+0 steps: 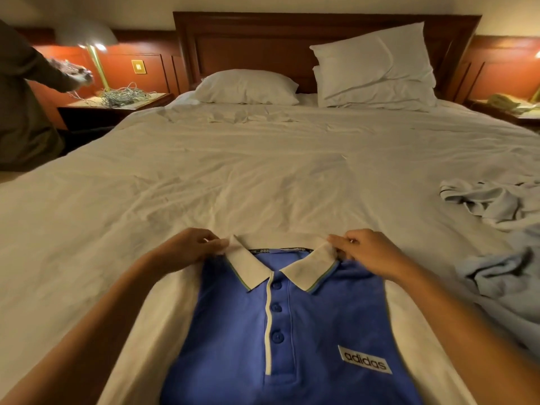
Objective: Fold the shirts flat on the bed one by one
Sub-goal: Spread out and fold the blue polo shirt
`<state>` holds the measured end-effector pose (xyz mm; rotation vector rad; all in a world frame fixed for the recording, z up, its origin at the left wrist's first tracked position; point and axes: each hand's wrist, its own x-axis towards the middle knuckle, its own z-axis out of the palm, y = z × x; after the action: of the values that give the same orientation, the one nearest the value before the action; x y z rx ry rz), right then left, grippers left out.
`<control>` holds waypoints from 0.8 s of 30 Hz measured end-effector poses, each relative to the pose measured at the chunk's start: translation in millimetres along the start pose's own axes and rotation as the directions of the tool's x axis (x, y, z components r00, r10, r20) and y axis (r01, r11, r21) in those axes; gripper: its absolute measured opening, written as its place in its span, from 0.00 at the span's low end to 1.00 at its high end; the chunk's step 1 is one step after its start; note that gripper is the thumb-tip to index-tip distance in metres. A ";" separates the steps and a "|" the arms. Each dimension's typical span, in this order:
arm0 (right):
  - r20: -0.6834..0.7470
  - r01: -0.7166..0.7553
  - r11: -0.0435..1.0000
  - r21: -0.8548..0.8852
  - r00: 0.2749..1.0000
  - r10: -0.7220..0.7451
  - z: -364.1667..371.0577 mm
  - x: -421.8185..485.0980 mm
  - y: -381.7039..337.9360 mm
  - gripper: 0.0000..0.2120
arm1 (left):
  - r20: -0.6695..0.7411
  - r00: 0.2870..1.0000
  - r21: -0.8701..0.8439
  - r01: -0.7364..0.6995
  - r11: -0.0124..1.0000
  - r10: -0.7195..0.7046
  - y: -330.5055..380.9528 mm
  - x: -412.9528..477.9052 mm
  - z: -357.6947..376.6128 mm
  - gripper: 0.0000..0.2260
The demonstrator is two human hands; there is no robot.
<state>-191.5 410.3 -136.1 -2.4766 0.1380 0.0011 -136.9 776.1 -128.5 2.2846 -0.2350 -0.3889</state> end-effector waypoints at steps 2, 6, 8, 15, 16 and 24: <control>0.104 0.050 0.992 0.117 0.993 -0.062 -5.0 -12.1 9.6 0.21 | 0.074 0.997 -0.021 -0.035 0.999 0.036 -7.1 -12.4 -7.8 0.12; 0.004 0.086 0.962 0.261 0.996 -0.090 4.5 -14.2 15.3 0.05 | -0.003 0.996 -0.049 -0.084 0.995 0.084 -5.2 -13.7 -0.6 0.09; -0.057 0.041 0.965 0.259 0.998 -0.027 7.6 -13.4 10.4 0.04 | -0.087 0.994 -0.036 -0.070 0.997 0.066 0.6 -16.3 6.1 0.10; -0.193 -0.131 0.976 0.177 0.967 0.165 -10.4 -95.5 -4.5 0.13 | -0.215 0.966 -0.069 0.132 0.989 -0.144 16.2 -97.3 21.9 0.12; -0.138 -0.173 0.955 0.239 0.968 0.210 -8.3 -117.8 -4.3 0.14 | -0.194 0.966 -0.109 0.153 0.982 -0.172 15.3 -116.1 28.7 0.13; -0.169 -0.201 0.962 0.185 0.958 0.233 17.4 -216.7 -28.0 0.26 | -0.341 0.918 -0.019 0.210 0.977 -0.204 22.8 -199.0 69.2 0.21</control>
<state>-403.7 464.4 -125.1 -2.2788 0.4740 -0.1473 -348.4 770.9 -115.6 2.3564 0.1826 -0.0900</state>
